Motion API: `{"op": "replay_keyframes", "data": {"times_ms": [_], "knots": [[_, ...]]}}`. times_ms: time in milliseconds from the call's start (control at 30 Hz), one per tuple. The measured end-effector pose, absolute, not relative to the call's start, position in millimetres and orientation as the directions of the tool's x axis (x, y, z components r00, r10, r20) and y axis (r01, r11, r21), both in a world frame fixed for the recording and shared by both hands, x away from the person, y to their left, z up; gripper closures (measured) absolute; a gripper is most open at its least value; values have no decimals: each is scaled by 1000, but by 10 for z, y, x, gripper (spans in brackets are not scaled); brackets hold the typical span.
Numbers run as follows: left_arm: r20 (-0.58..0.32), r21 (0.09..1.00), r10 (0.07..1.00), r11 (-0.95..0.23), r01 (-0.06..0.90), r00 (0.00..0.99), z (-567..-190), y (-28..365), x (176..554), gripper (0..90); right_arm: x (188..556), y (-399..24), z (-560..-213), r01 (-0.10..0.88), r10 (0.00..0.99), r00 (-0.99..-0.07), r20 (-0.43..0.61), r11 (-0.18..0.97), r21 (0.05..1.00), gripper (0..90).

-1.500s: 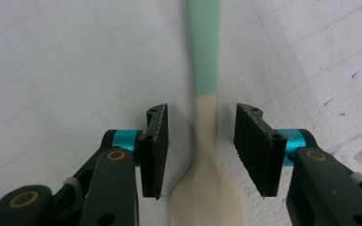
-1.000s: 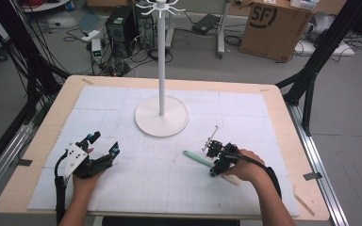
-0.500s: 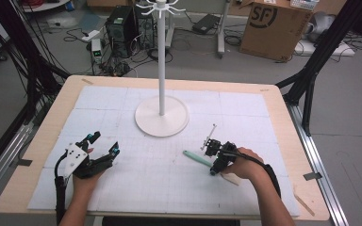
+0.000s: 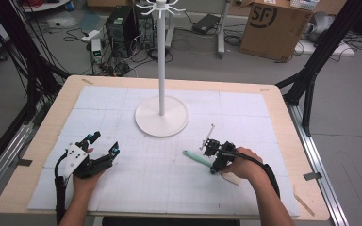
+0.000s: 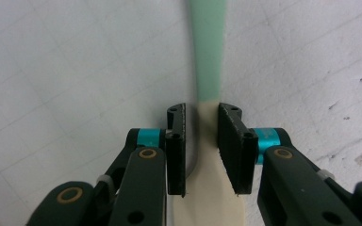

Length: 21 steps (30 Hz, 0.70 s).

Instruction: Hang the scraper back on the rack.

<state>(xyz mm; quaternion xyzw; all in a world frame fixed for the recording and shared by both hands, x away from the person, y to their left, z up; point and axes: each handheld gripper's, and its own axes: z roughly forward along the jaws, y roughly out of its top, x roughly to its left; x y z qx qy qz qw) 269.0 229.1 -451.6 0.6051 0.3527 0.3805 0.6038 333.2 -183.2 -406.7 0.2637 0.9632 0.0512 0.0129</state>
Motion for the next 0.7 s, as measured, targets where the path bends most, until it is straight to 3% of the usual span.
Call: {"op": "replay_keyframes", "data": {"times_ms": [300,700], "knots": [[35,999,886,-23,-32,462,-4516,2291,2689,235,3343,-1833,-4072,502,505,-863,-5,858,111,793],[35,999,887,-22,-32,461,-4516,2291,2688,235,3328,-1829,-4067,503,507,-862,-9,857,110,805]]}}
